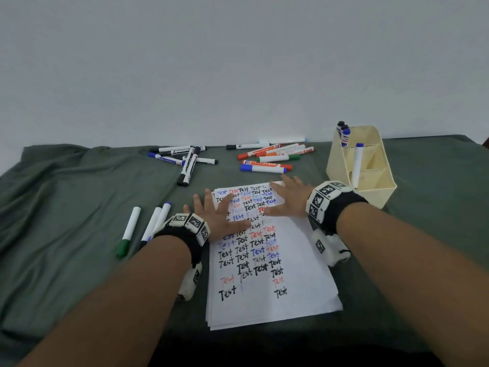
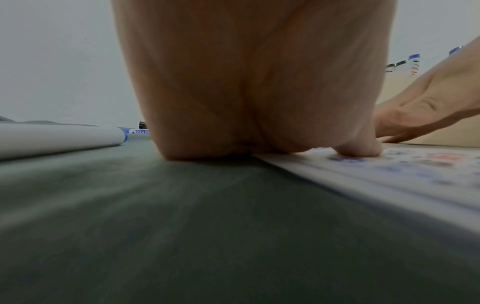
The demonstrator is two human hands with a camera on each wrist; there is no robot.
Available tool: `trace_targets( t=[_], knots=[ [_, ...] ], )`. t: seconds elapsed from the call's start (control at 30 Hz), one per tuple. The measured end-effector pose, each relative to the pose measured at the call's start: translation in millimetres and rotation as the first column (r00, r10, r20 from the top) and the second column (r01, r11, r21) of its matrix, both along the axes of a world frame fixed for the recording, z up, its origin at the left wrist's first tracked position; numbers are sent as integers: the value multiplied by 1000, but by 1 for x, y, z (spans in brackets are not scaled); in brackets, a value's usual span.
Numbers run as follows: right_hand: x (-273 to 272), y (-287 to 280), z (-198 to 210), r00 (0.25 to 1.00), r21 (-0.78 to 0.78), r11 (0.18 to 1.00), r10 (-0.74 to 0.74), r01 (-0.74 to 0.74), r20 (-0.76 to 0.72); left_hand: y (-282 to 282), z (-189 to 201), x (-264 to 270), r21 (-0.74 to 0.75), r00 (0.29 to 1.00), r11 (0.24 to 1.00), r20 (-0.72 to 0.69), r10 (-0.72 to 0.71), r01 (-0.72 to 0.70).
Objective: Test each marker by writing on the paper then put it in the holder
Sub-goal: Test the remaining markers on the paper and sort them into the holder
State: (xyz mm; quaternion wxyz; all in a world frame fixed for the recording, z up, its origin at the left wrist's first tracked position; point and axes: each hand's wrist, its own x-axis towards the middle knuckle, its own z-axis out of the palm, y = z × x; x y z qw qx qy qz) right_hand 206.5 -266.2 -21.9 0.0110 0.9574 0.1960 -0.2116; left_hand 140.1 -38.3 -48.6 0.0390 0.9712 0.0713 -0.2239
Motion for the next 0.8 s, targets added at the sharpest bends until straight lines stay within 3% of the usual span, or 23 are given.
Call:
trace_targets(
  t=[0.23,0.53,0.8],
  knots=[
    [17,2,13,999,-30,999,22,-23,-41,1,-2,2,3,1000,1000,-2,-1,1],
    [7,6,-18,998,49,998,-39,37,39,1,-1,3,1,1000,1000,3,10,-10],
    [9,-9,-29,996,-5,997,-83,83,36,9,-11,10,1,1000,1000,13,11,-11]
  ],
)
